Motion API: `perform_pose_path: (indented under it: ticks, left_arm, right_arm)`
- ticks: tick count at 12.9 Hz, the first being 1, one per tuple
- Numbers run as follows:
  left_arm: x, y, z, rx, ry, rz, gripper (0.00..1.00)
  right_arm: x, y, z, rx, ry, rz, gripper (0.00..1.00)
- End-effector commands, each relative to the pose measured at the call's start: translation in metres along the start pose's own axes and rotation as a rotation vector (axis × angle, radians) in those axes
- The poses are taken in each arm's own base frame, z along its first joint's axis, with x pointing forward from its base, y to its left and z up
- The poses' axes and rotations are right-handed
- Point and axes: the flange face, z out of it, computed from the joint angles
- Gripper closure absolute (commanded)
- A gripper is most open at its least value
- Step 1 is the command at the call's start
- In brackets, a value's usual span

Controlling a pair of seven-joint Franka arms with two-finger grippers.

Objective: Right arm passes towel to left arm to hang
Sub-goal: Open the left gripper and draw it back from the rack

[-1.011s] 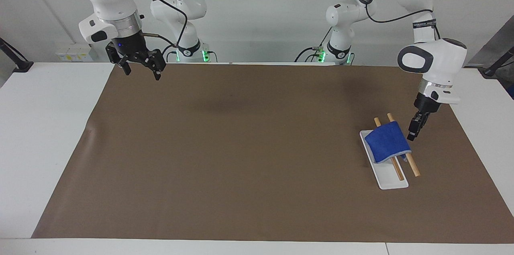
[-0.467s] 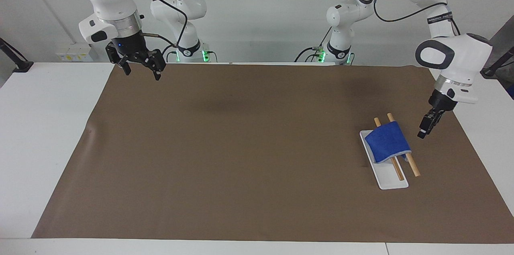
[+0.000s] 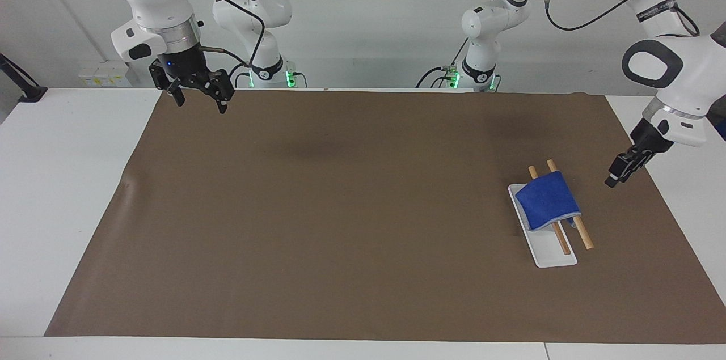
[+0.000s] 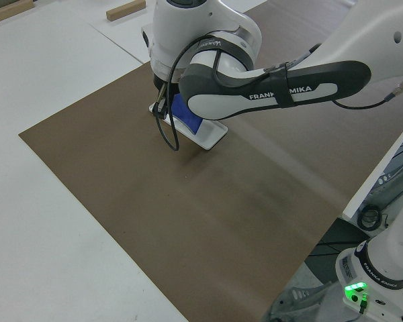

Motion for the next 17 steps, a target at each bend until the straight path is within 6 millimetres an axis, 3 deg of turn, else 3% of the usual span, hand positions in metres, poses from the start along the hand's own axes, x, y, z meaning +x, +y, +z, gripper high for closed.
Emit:
perform_pose_path:
  ticks: [1,2,4,7,9,11,17]
  left_arm:
    - [0.011,0.011,-0.020,0.043,-0.058,0.050,0.50]
    - [0.013,0.016,-0.033,0.067,-0.076,0.058,0.50]
    - [0.009,0.048,-0.052,0.131,-0.113,0.083,0.49]
    - [-0.007,0.098,-0.055,0.175,-0.150,0.108,0.49]
    - [-0.015,0.123,-0.068,0.203,-0.181,0.145,0.50]
    - [-0.023,0.139,-0.076,0.211,-0.210,0.171,0.51]
    - [-0.031,0.155,-0.098,0.299,-0.228,0.277,0.52]
  right_arm:
    - [-0.002,0.004,0.000,0.000,-0.008,-0.019,0.00]
    - [-0.001,0.004,0.000,0.000,-0.007,-0.019,0.00]
    - [-0.001,0.004,0.001,-0.001,-0.010,-0.019,0.00]
    - [-0.001,0.004,0.001,-0.001,-0.010,-0.019,0.00]
    - [-0.001,0.004,0.001,-0.001,-0.010,-0.019,0.00]
    - [-0.001,0.004,0.001,-0.001,-0.010,-0.019,0.00]
    - [-0.001,0.003,0.001,-0.001,-0.010,-0.021,0.00]
